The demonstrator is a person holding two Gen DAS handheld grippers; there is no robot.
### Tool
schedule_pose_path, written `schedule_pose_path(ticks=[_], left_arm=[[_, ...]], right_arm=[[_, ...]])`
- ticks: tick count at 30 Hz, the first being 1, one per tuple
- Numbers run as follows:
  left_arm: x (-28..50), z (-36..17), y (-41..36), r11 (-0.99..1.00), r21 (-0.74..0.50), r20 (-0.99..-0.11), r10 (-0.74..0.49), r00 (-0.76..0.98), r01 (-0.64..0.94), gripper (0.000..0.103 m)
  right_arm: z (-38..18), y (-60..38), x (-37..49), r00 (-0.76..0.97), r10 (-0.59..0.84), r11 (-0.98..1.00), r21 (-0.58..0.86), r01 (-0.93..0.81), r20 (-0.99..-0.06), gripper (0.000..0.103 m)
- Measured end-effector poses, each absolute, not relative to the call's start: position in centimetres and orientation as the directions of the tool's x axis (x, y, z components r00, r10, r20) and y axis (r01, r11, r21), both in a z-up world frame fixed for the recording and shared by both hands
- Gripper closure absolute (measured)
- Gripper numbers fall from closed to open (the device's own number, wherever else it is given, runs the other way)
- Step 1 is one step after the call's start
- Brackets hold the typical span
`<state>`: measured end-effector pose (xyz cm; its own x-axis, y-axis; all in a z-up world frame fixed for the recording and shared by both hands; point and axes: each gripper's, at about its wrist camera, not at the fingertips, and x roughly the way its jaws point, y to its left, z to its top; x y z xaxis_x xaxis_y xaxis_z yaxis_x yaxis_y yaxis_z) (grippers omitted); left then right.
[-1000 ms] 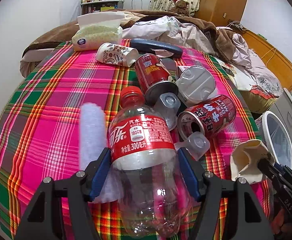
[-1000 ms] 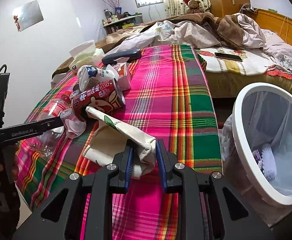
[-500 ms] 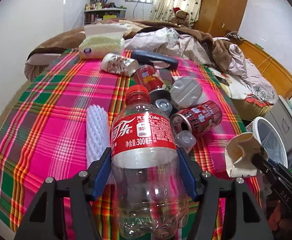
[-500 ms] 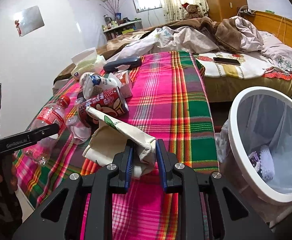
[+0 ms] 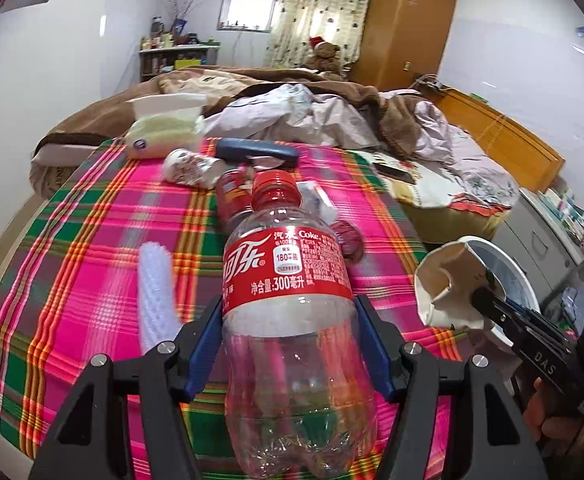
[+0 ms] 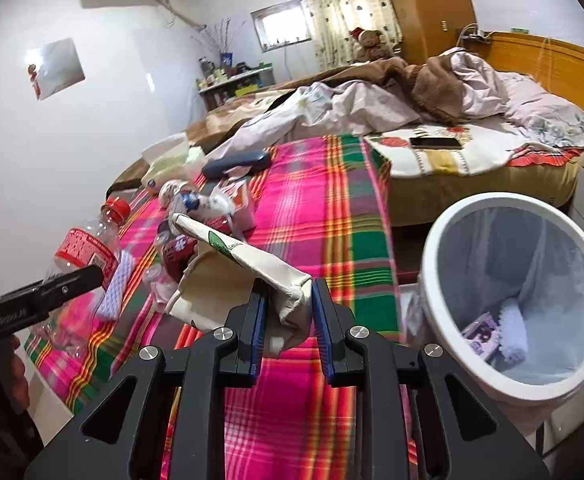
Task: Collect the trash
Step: 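Carry bottle and paper bag over the wastebasket and open both tools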
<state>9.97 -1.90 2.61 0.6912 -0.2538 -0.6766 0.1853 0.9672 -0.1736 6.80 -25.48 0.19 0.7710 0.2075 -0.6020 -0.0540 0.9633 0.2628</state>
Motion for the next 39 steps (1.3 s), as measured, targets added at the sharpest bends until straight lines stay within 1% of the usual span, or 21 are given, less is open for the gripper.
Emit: schedule_pose_path(ticks=[15, 17, 20, 30, 39], left_arm=[[9.8, 4.5, -10.8, 0.923, -0.126, -0.640, -0.355, 0.682, 0.363, 0.038], [9.8, 4.6, -12.3, 0.917, -0.101, -0.638, -0.358, 0.682, 0.387, 0.038], [9.9, 4.6, -14.6, 0.892, -0.110, -0.637, -0.402, 0.658, 0.438, 0.038], [10.1, 4.3, -21.3, 0.833, -0.085, -0.643, -0.465, 0.609, 0.547, 0.038], [10.7, 2.8, -25.9, 0.779, -0.118, -0.673, -0.518, 0.527, 0.616, 0.038]], right_arm=[[1.2, -31.5, 5.2, 0.819, 0.054, 0.959, 0.257, 0.116, -0.572, 0.080], [1.2, -32.5, 5.0, 0.820, 0.025, 0.956, 0.254, 0.147, -0.571, 0.080], [1.2, -33.7, 4.6, 0.821, -0.009, 0.950, 0.252, 0.186, -0.571, 0.080], [0.6, -37.6, 3.6, 0.792, -0.141, 0.921, 0.215, 0.326, -0.594, 0.080], [-0.5, -40.2, 3.5, 0.719, -0.264, 0.890, 0.125, 0.439, -0.643, 0.080]])
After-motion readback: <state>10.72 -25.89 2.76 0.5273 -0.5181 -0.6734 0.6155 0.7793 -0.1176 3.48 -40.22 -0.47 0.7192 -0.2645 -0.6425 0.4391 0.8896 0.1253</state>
